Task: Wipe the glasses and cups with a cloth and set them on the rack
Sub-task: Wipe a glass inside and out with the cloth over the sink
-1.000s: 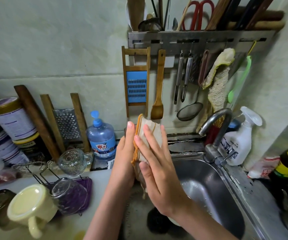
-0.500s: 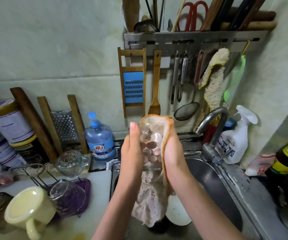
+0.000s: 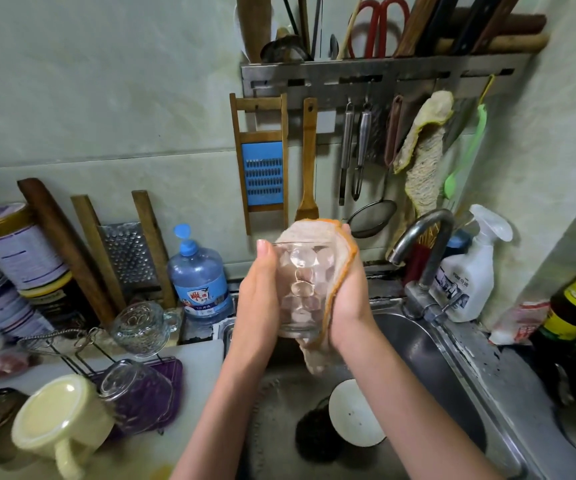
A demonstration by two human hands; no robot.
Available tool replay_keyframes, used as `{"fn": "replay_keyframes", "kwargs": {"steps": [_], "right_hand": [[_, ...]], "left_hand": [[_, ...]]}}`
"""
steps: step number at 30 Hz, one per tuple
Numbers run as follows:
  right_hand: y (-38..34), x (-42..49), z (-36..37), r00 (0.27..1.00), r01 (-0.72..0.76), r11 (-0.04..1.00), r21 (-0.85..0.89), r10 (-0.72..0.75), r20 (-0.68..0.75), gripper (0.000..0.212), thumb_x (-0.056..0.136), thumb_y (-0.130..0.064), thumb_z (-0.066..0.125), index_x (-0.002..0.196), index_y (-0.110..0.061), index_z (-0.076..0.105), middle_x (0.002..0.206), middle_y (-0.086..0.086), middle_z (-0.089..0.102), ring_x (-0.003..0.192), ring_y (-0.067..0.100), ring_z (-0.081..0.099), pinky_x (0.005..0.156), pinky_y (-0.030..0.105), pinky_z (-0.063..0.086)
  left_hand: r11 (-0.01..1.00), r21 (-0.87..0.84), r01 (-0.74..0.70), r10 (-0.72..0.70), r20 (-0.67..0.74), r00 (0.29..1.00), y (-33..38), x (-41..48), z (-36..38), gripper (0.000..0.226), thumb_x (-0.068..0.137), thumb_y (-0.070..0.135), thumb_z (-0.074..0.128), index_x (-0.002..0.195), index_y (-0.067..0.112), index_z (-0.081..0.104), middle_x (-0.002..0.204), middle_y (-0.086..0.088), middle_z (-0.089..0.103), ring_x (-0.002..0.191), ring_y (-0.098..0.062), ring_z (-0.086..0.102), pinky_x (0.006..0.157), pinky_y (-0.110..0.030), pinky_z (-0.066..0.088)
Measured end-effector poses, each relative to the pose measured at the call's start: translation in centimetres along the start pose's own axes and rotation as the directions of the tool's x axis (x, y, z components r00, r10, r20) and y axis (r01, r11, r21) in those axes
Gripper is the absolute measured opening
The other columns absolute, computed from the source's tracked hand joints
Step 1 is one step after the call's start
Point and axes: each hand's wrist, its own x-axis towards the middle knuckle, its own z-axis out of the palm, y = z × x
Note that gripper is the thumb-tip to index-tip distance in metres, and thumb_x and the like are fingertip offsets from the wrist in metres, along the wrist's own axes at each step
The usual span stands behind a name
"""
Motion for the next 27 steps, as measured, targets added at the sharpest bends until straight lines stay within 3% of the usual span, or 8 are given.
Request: {"fn": "replay_keyframes", "kwargs": {"steps": [2,6,9,12,15,17,21,27], "right_hand": [[0.2,0.3,-0.3,0.997,-0.013,0.999,-0.031,0.011,-0.074,0.074,0.089,-0.069,0.035,0.126,-0.01,0.061,0.105,0.014,0.071,0.088,0.026,0.07,0.076,0.036,0.057],[1.3,0.2,0.5,0.957,0.134,0.971,-0.2,-0.179,-0.23,0.099,0.058,-0.093,0.046,0.131,-0.026,0.055,0.126,0.008,0.063,0.119,0.028,0.058,0.106,0.053,0.041],[1.4,-0.3,0.8,0.901,0.305,0.899,-0.316,-0.38,-0.212,0.076,0.077,-0.079,0.035,0.119,-0.022,0.061,0.116,0.005,0.066,0.113,0.022,0.06,0.105,0.048,0.042],[0.9,-0.4,0.6,0.856,0.397,0.827,-0.398,-0.49,-0.165,0.062,0.087,-0.06,0.028,0.108,-0.013,0.063,0.103,0.008,0.067,0.1,0.022,0.063,0.096,0.043,0.047],[0.7,-0.1,0.2,0.874,0.375,0.83,-0.413,-0.465,-0.141,0.062,0.086,-0.062,0.027,0.089,-0.012,0.064,0.084,0.009,0.067,0.081,0.022,0.064,0.08,0.038,0.051],[0.5,-0.1,0.0,0.883,0.355,0.817,-0.454,-0.453,-0.125,0.068,0.083,-0.07,0.027,0.086,-0.015,0.066,0.088,0.009,0.07,0.089,0.026,0.066,0.087,0.043,0.051],[-0.2,0.8,-0.7,0.887,0.334,0.86,-0.386,-0.425,-0.18,0.06,0.095,-0.061,0.032,0.083,-0.014,0.068,0.087,0.011,0.071,0.092,0.031,0.066,0.089,0.042,0.05],[-1.7,0.4,-0.3,0.991,0.13,0.981,-0.141,-0.124,0.049,0.066,0.09,-0.066,0.035,0.094,-0.008,0.066,0.087,0.012,0.067,0.084,0.025,0.064,0.078,0.035,0.05]], "left_hand": [[0.998,0.05,0.045,-0.044,-0.027,0.999,-0.7,0.4,-0.2,0.092,0.067,0.093,0.028,0.102,0.019,0.071,0.1,-0.006,0.075,0.098,-0.023,0.07,0.097,-0.046,0.05],[0.975,0.218,-0.047,0.092,-0.201,0.975,-2.6,0.7,-0.7,0.085,0.073,0.092,0.026,0.099,0.021,0.063,0.099,-0.005,0.071,0.095,-0.023,0.067,0.092,-0.049,0.051],[0.953,0.258,-0.161,0.236,-0.291,0.927,-1.6,-0.6,0.1,0.054,0.089,0.063,0.028,0.087,0.018,0.056,0.074,0.005,0.064,0.067,0.003,0.061,0.07,-0.023,0.047],[0.948,0.26,-0.182,0.222,-0.138,0.965,-0.5,-1.6,1.1,0.065,0.081,0.072,0.038,0.104,0.013,0.056,0.082,0.013,0.062,0.072,0.014,0.058,0.065,-0.006,0.041],[0.965,0.202,-0.166,0.182,-0.06,0.982,-0.6,-1.8,1.3,0.078,0.063,0.066,0.065,0.117,0.011,0.052,0.093,0.015,0.062,0.078,0.015,0.06,0.07,-0.004,0.043],[0.976,0.147,-0.163,0.175,-0.066,0.982,-0.6,-1.7,1.4,0.077,0.063,0.063,0.076,0.112,0.008,0.056,0.091,0.01,0.065,0.076,0.01,0.062,0.068,-0.007,0.045],[0.995,-0.101,-0.025,0.03,0.042,0.999,-0.8,-1.2,0.7,0.08,0.063,0.064,0.067,0.109,-0.002,0.062,0.096,-0.015,0.071,0.084,-0.022,0.069,0.072,-0.028,0.057],[0.966,-0.246,0.074,-0.038,0.15,0.988,-0.9,-1.1,1.1,0.068,0.066,0.051,0.074,0.115,0.005,0.065,0.107,-0.013,0.072,0.096,-0.025,0.07,0.085,-0.037,0.057]]}}
